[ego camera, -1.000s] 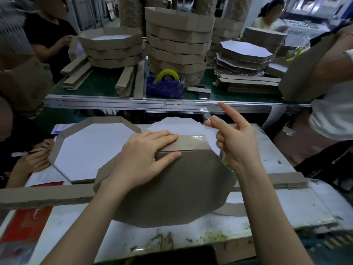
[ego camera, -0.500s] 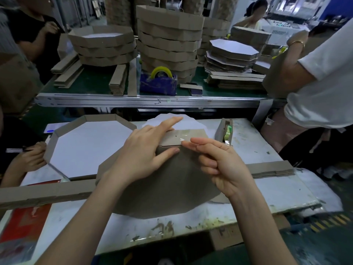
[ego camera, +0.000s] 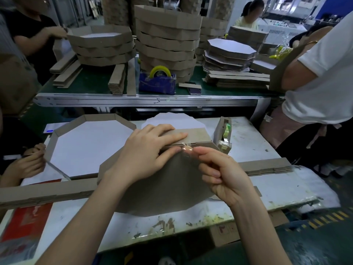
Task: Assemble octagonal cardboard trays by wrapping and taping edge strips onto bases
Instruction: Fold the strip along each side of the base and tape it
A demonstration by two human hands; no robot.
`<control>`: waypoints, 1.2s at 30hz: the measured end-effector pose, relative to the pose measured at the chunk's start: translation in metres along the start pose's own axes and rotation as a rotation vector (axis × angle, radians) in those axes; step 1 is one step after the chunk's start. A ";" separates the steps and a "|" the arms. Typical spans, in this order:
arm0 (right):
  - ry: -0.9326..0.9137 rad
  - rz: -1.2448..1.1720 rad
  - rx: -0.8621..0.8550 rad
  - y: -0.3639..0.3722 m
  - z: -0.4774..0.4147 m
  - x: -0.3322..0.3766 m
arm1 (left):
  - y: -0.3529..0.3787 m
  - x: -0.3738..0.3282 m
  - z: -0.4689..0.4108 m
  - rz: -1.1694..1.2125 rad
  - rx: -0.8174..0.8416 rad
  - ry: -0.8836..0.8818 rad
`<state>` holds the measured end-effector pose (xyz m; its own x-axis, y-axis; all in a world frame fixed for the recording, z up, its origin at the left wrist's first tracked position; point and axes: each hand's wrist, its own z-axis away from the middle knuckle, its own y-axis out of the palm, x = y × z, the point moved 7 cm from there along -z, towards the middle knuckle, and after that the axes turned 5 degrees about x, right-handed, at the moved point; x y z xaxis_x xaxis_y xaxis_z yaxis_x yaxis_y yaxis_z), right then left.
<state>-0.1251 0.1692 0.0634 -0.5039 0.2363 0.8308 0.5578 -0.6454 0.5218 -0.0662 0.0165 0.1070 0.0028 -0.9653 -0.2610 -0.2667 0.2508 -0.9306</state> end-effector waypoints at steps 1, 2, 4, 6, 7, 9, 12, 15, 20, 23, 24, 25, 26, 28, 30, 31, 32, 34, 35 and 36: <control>0.007 0.011 0.009 -0.001 -0.001 -0.003 | 0.001 0.001 -0.001 0.003 0.005 -0.005; 0.017 0.030 0.010 -0.003 -0.002 -0.006 | 0.002 0.002 -0.001 0.006 0.010 -0.007; 0.034 0.057 -0.008 -0.008 -0.007 -0.014 | 0.004 0.003 -0.001 0.012 0.013 -0.003; 0.046 0.041 -0.039 -0.010 -0.014 -0.021 | 0.004 0.003 -0.003 0.008 0.025 0.006; 0.045 0.024 -0.055 -0.010 -0.017 -0.023 | 0.004 0.003 -0.004 0.008 0.035 0.011; 0.029 0.009 -0.078 -0.009 -0.023 -0.024 | 0.004 0.004 -0.006 0.031 0.046 0.012; -0.004 0.010 -0.096 -0.009 -0.026 -0.025 | 0.000 0.003 -0.009 0.089 -0.011 -0.032; -0.031 -0.012 -0.094 -0.009 -0.028 -0.026 | -0.006 -0.004 -0.021 0.106 -0.080 -0.082; -0.062 -0.005 -0.081 -0.008 -0.030 -0.026 | -0.003 -0.002 -0.028 0.150 -0.074 -0.110; -0.082 0.020 -0.105 -0.009 -0.031 -0.024 | -0.004 -0.002 -0.028 0.146 -0.089 -0.110; -0.081 0.026 -0.113 -0.010 -0.032 -0.022 | -0.004 -0.003 -0.027 0.137 -0.094 -0.104; -0.077 0.037 -0.122 -0.010 -0.033 -0.020 | -0.005 -0.005 -0.026 0.127 -0.098 -0.096; -0.073 0.053 -0.136 -0.011 -0.034 -0.017 | -0.005 -0.006 -0.025 0.119 -0.100 -0.084; -0.067 0.137 -0.184 -0.016 -0.037 -0.011 | -0.005 -0.008 -0.023 0.104 -0.097 -0.070; -0.034 0.327 -0.264 -0.025 -0.034 -0.012 | -0.005 -0.005 -0.024 0.077 -0.100 -0.078; -0.024 0.408 -0.307 -0.033 -0.031 -0.015 | -0.006 -0.002 -0.024 0.067 -0.109 -0.088; -0.043 0.458 -0.348 -0.040 -0.026 -0.018 | -0.006 0.002 -0.024 0.059 -0.115 -0.100; -0.210 0.494 -0.409 -0.050 -0.019 -0.010 | -0.008 0.007 -0.023 0.021 -0.128 -0.103; -0.331 0.494 -0.424 -0.051 -0.015 0.002 | -0.009 0.006 -0.023 -0.010 -0.139 -0.093; -0.447 0.501 -0.438 -0.051 -0.013 0.016 | -0.010 0.005 -0.024 -0.042 -0.143 -0.082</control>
<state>-0.1704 0.1964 0.0478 0.1017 0.0518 0.9935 0.2918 -0.9563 0.0199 -0.0866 0.0077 0.1211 0.0936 -0.9641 -0.2484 -0.3988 0.1923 -0.8966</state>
